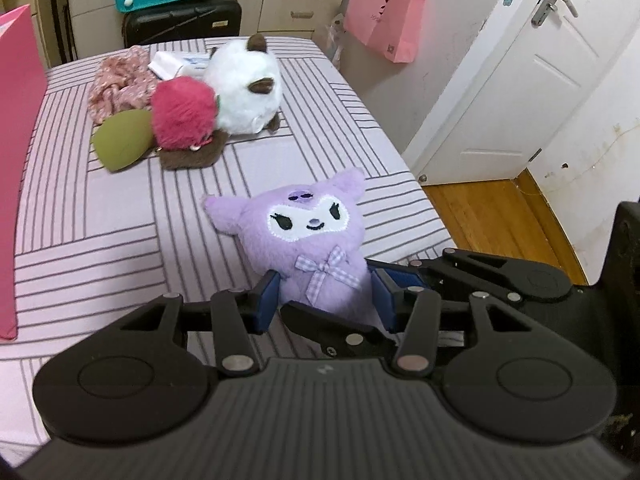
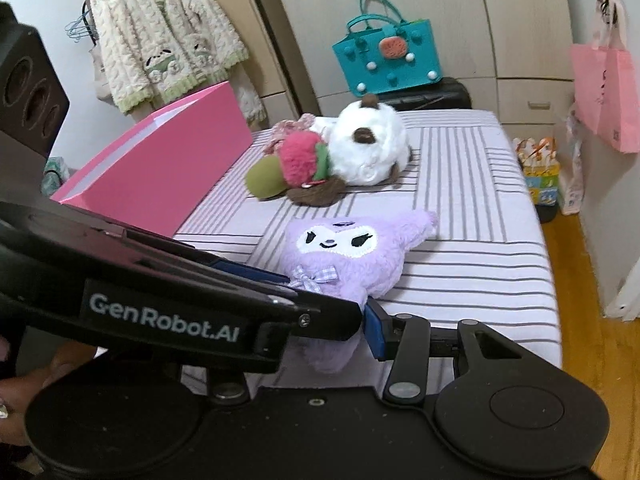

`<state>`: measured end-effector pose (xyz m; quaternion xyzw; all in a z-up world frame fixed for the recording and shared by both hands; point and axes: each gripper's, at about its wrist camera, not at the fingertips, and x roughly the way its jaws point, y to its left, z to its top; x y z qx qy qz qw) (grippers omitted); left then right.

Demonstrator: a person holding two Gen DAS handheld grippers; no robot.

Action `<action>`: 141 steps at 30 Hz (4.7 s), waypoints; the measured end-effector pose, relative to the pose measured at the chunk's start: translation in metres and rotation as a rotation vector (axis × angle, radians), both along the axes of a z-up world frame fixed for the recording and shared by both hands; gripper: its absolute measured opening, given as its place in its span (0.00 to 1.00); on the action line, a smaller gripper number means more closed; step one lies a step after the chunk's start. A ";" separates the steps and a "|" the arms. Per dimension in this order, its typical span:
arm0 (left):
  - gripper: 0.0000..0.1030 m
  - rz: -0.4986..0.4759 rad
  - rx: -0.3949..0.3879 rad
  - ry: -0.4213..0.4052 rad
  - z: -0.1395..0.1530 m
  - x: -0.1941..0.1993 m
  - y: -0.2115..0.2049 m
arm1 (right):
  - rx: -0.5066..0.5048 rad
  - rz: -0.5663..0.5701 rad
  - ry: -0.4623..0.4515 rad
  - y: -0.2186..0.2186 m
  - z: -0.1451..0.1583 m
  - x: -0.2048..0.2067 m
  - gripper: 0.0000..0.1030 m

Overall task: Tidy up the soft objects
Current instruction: 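Carry the purple plush with both tools toward the pink box, then lower the purple plush into the box and open both tools, then withdraw both tools from the box toward the remaining table items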

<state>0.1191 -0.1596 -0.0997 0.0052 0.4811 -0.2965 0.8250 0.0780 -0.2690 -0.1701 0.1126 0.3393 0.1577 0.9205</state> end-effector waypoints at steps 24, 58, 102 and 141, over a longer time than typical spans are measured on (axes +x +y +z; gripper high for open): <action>0.46 0.038 -0.027 0.021 0.081 -0.036 0.086 | 0.028 0.267 -0.006 0.054 0.069 -0.018 0.51; 0.46 0.275 -0.118 -0.104 0.148 -0.034 0.234 | -0.109 0.585 -0.088 0.185 0.173 0.006 0.50; 0.46 0.381 -0.065 0.131 0.058 0.217 0.259 | -0.162 0.479 0.053 0.244 0.106 0.249 0.49; 0.70 0.269 0.116 -0.160 0.153 0.047 0.244 | -0.226 0.549 -0.117 0.166 0.181 0.095 0.59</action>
